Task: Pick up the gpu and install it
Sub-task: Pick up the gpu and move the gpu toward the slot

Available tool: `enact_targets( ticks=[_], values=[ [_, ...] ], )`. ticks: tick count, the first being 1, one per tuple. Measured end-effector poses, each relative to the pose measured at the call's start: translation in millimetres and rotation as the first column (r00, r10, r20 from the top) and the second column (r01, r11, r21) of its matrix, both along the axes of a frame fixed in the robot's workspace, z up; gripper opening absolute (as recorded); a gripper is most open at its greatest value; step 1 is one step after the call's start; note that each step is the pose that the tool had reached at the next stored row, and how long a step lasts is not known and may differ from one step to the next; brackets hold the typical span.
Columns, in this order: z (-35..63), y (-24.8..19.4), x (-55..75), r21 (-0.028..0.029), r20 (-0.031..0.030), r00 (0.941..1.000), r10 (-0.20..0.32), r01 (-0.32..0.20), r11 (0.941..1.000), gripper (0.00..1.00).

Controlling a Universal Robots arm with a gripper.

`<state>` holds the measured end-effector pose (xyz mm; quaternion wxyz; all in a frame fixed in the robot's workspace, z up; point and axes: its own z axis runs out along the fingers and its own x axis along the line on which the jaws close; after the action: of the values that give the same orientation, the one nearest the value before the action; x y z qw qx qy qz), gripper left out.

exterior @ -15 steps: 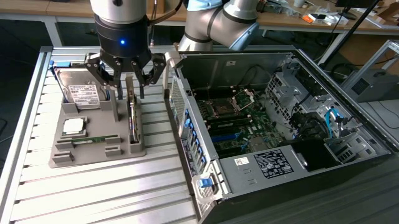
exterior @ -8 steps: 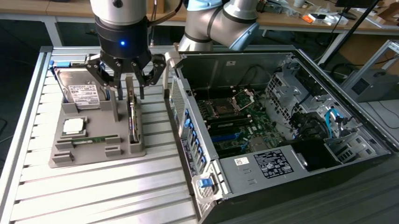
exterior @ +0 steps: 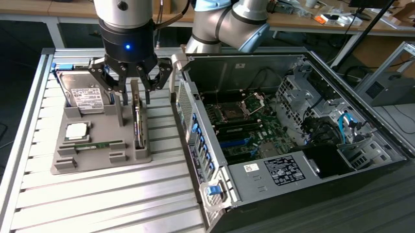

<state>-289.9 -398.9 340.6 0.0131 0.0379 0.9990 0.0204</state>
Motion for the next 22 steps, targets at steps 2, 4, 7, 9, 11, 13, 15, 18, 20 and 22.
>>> enact_targets(
  ticks=[2,4,7,9,11,13,15,18,20,22],
  values=[
    [-0.6,0.0,0.0,0.0000,0.0001,1.0000,0.000,0.000,1.0000,0.48],
    [-1.3,0.0,0.0,0.0000,0.0001,1.0000,0.000,0.000,1.0000,0.48],
    [-2.7,0.0,0.0,0.0000,0.0001,1.0000,0.000,0.000,1.0000,0.48],
    [-3.6,0.0,0.0,-0.0001,0.0001,1.0000,0.000,0.000,1.0000,0.48],
    [-4.6,0.0,0.0,0.0001,0.0000,1.0000,0.000,0.000,1.0000,0.48],
    [-5.3,0.0,0.0,0.0000,0.0001,1.0000,0.000,0.000,1.0000,0.48],
    [-5.9,0.0,0.0,0.0000,0.0000,1.0000,0.000,0.000,1.0000,0.48],
    [-7.1,0.0,0.0,0.0000,0.0001,1.0000,0.000,0.000,1.0000,0.48],
    [-8.0,0.0,0.0,0.0000,0.0000,1.0000,0.000,0.000,1.0000,0.48],
    [-9.3,0.0,0.0,0.0000,0.0000,1.0000,0.000,0.000,1.0000,0.48]
  ],
)
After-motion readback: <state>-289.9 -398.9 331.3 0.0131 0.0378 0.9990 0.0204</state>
